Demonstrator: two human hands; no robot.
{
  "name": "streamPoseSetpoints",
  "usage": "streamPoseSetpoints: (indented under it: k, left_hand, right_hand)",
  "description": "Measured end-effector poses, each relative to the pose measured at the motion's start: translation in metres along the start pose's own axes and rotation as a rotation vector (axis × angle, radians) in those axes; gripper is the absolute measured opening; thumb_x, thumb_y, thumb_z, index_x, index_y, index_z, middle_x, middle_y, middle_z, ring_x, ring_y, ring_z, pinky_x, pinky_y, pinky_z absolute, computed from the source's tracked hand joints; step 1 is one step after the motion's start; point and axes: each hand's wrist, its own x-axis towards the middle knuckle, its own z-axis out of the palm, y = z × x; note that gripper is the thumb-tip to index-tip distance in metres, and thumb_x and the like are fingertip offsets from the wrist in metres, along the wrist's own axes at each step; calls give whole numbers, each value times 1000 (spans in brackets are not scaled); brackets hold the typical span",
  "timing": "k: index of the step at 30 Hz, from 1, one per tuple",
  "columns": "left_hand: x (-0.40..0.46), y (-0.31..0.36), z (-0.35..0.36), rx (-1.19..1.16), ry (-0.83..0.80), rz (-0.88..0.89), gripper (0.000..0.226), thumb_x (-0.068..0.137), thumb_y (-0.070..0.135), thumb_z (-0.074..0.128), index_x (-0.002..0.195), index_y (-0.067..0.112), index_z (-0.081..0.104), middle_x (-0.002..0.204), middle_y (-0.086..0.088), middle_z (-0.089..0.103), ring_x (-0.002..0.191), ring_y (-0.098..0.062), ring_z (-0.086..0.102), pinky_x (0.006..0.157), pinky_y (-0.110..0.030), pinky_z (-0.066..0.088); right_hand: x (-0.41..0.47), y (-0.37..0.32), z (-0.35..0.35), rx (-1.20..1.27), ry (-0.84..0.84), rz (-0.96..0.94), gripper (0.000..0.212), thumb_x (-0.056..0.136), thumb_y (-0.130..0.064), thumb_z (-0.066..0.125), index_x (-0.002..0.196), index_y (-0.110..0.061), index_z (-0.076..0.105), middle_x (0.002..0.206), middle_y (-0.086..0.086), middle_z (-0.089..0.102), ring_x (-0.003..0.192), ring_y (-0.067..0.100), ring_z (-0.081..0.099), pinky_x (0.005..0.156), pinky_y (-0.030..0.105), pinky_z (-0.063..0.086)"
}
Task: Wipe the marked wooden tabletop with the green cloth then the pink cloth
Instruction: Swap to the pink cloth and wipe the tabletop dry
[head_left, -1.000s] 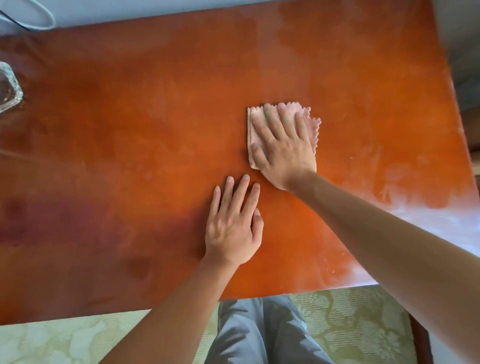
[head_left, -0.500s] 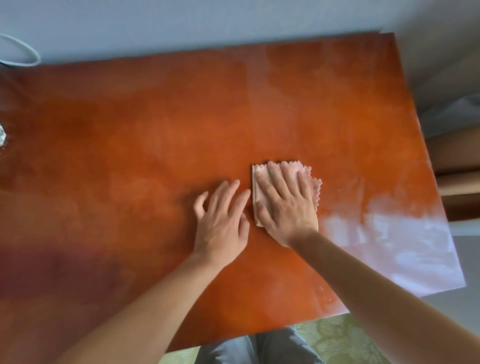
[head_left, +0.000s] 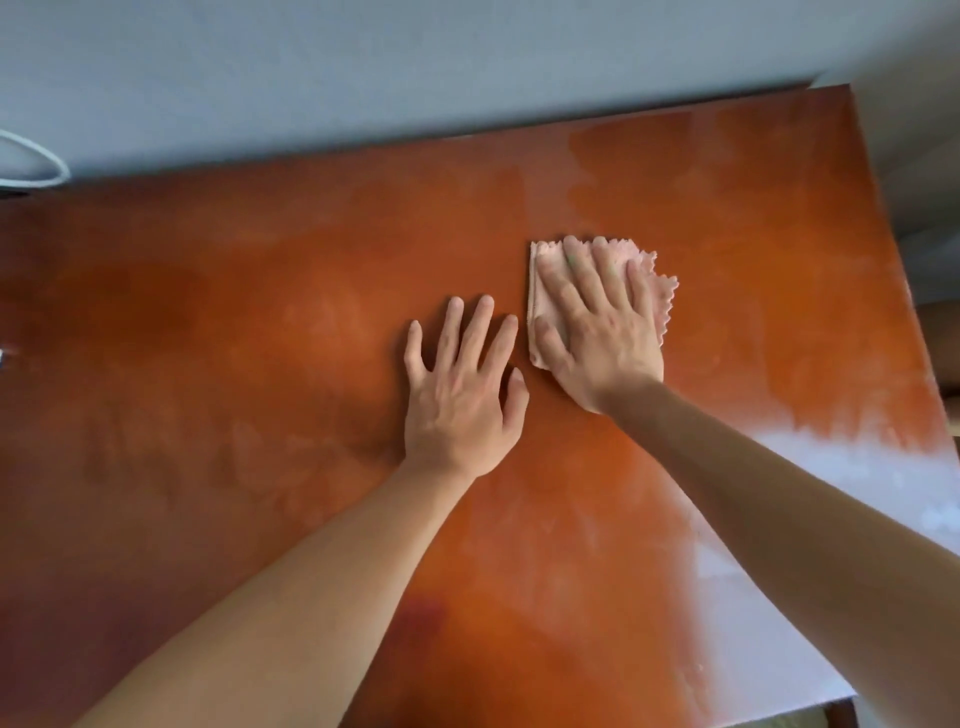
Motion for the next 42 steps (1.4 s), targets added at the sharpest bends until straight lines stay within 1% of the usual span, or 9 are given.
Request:
streamPoseSetpoints:
  k: [4, 9, 13, 16, 21, 27, 34, 38, 42]
  left_hand:
    - [-1, 2, -1, -6, 1, 3, 54, 100, 41, 38, 151, 24, 45, 165, -3, 31, 155, -29, 21, 122, -61, 13]
    - [1, 2, -1, -2, -6, 10, 54, 101, 41, 37, 152, 24, 43, 165, -3, 30, 155, -28, 20, 122, -61, 13]
    - [0, 2, -1, 1, -13, 11, 55, 102, 42, 33, 153, 23, 43, 165, -4, 30, 155, -28, 20, 122, -61, 13]
    - [-1, 1, -2, -2, -11, 7, 55, 102, 42, 32, 153, 23, 43, 165, -4, 31, 155, -29, 20, 122, -61, 14]
    - [1, 2, -2, -6, -13, 4, 55, 102, 42, 32, 153, 23, 43, 165, -4, 30, 155, -29, 20, 122, -61, 14]
    - [1, 1, -2, -12, 6, 9, 54, 101, 42, 35, 151, 23, 45, 164, -5, 33, 154, -29, 23, 122, -61, 15]
    - [1, 1, 1, -24, 32, 5, 53, 100, 40, 41, 150, 24, 48, 163, -6, 36, 153, -31, 26, 121, -62, 16]
    - [2, 1, 2, -26, 44, 3, 52, 100, 40, 42, 149, 24, 49, 162, -5, 37, 153, -30, 27, 121, -62, 16]
    - [1, 0, 3, -29, 65, 0, 52, 99, 39, 44, 148, 24, 51, 161, -5, 39, 152, -30, 29, 121, -61, 17]
  right_hand:
    - [7, 1, -1, -6, -1, 11, 67, 101, -51, 16, 163, -27, 14, 171, 3, 9, 158, 26, -1, 126, 49, -2]
    - [-12, -6, -1, 55, -28, 46, 66, 102, -54, 10, 163, -28, 7, 172, 1, 1, 157, 23, -9, 126, 46, -8]
    - [-57, -19, 11, 95, -2, 24, 64, 105, -53, 14, 163, -25, 16, 171, 3, 9, 158, 26, -3, 127, 50, 0]
    - [-64, -20, 13, 96, 21, 12, 63, 105, -51, 18, 162, -25, 21, 170, 5, 15, 158, 27, 2, 126, 54, 8]
    - [-55, -15, 14, 31, -23, -5, 65, 105, -56, 15, 163, -28, 14, 171, 3, 8, 158, 26, -2, 126, 51, 2]
    - [-13, 0, 4, -39, -45, -72, 63, 105, -52, 14, 162, -27, 3, 171, 4, 7, 158, 27, -2, 127, 51, 1]
    - [77, 3, -17, -63, -43, -77, 66, 103, -52, 10, 164, -28, 5, 172, 4, 5, 158, 27, -4, 126, 50, -5]
    - [121, -16, -21, -36, -29, -34, 66, 103, -51, 12, 164, -27, 3, 172, 3, 4, 157, 27, -5, 125, 51, -6]
    - [142, -54, -21, -33, -25, -161, 64, 104, -48, 14, 164, -27, 4, 171, 3, 8, 157, 29, -2, 125, 52, -5]
